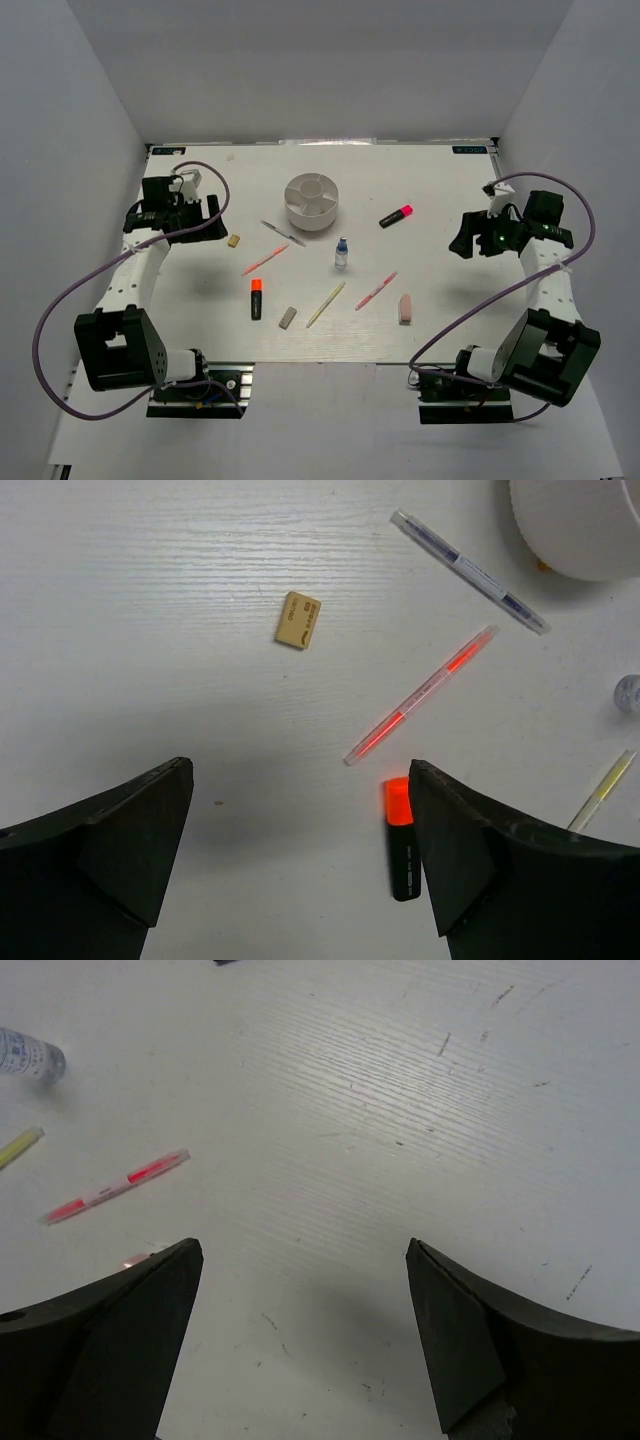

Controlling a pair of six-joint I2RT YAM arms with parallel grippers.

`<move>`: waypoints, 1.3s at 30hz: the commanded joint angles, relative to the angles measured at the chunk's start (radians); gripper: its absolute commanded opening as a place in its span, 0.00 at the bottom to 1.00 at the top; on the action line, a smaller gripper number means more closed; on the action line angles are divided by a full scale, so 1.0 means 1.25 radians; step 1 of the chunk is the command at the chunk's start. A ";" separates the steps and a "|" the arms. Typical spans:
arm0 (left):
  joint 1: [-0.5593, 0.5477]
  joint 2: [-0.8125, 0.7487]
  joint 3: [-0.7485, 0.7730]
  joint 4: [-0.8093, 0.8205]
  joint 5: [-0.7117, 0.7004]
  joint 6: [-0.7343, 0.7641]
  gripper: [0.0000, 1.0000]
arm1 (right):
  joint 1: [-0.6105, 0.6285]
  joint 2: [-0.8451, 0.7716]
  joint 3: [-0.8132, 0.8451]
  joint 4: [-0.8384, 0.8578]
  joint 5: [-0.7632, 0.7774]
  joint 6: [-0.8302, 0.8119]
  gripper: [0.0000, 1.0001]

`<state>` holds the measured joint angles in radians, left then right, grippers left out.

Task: Sort the stationery into containers
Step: Pick up the stationery from the center of the board.

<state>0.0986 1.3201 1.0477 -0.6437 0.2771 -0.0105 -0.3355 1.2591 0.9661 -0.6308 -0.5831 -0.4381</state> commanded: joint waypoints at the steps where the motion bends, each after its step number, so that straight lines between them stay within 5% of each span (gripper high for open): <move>1: -0.002 -0.028 -0.007 0.013 0.020 0.005 0.98 | 0.024 -0.036 -0.011 0.001 -0.039 -0.023 0.88; 9: -0.002 -0.066 -0.017 0.063 0.141 0.017 0.96 | 0.115 -0.111 -0.073 0.053 -0.094 -0.025 0.86; 19: -0.002 -0.068 -0.074 0.207 0.219 -0.075 0.93 | 0.364 -0.136 -0.120 0.203 -0.096 0.026 0.87; 27: -0.002 -0.090 -0.092 0.191 0.197 -0.041 0.92 | 0.556 -0.050 -0.111 0.324 -0.007 0.046 0.89; 39: -0.002 -0.077 -0.094 0.189 0.171 -0.031 0.93 | 0.678 0.145 -0.006 0.465 0.085 0.070 0.86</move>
<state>0.0982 1.2415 0.9241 -0.4179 0.5030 -0.0643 0.4911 1.4113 0.8818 -0.1368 -0.5144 -0.3481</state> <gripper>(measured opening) 0.924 0.854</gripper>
